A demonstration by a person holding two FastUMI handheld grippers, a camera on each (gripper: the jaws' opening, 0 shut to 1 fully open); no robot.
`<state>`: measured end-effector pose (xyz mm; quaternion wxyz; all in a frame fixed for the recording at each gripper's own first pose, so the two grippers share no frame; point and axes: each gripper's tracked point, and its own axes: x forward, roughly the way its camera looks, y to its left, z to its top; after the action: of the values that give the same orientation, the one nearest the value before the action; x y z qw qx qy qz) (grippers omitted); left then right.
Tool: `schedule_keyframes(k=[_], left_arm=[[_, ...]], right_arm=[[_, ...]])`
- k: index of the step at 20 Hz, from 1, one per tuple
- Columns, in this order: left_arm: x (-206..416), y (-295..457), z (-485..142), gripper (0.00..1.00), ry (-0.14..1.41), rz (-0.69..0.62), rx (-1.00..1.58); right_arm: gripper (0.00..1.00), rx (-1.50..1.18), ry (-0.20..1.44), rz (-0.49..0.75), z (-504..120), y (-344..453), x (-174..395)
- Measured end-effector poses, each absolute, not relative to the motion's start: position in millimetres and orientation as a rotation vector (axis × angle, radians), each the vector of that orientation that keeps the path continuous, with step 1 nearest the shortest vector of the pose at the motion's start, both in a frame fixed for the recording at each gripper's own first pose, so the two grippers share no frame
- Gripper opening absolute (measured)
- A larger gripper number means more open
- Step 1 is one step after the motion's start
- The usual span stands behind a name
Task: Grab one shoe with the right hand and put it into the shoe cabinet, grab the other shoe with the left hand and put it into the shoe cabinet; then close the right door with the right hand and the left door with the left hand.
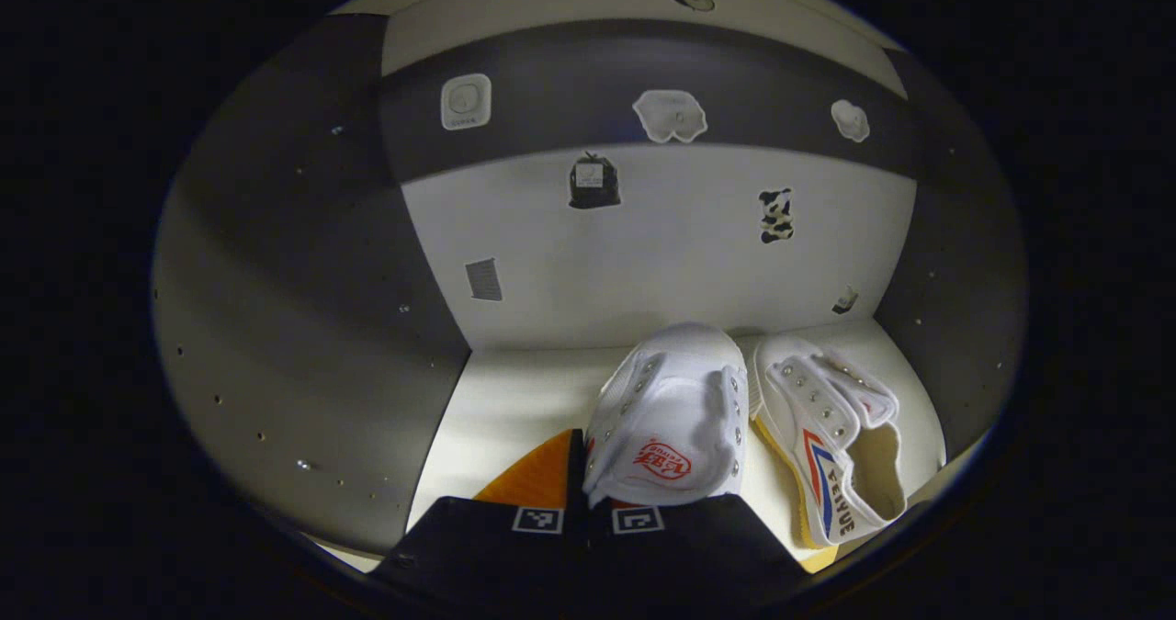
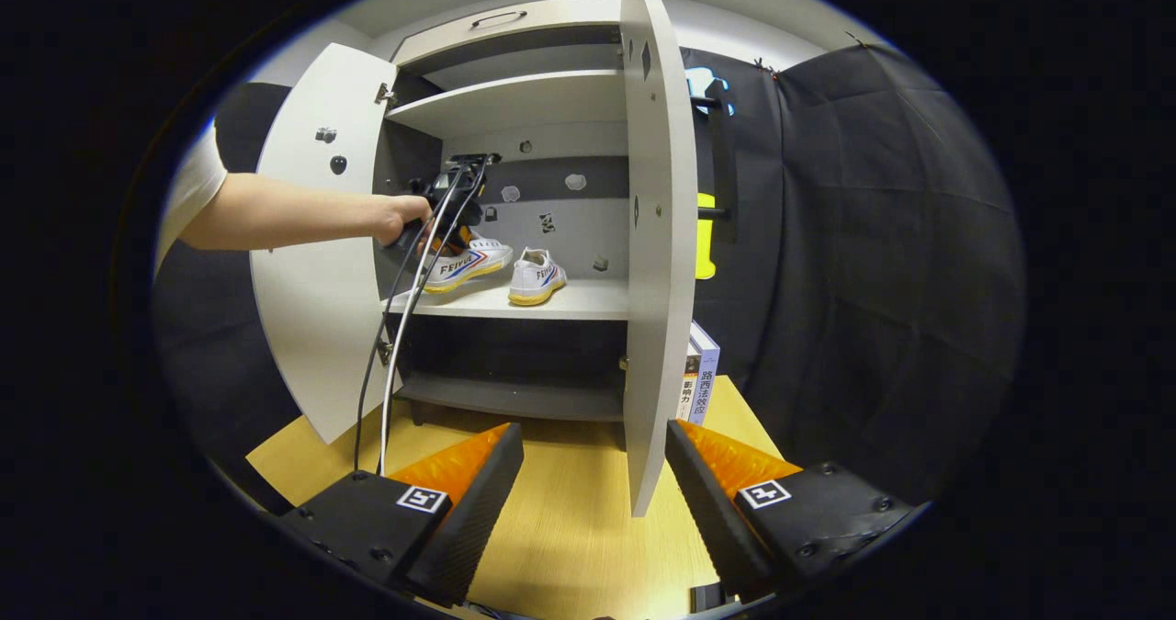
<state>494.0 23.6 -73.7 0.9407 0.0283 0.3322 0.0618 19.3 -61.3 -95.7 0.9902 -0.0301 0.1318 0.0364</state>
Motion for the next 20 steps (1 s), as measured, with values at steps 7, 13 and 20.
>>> schedule_keyframes(k=[7, 13, 20], left_arm=[[512, 32, -100, 0.05, 0.766, 0.154, 0.061], [495, 29, -83, 0.18, 0.750, 0.116, 0.051], [421, 18, -28, 0.98, 0.549, 0.046, 0.018]], right_arm=[[0.99, -0.049, 0.274, 0.037, -100, -66, 23], [0.99, -0.024, 0.271, 0.052, -103, -57, 30], [0.99, -0.043, 0.249, 0.119, -95, -37, 29]])
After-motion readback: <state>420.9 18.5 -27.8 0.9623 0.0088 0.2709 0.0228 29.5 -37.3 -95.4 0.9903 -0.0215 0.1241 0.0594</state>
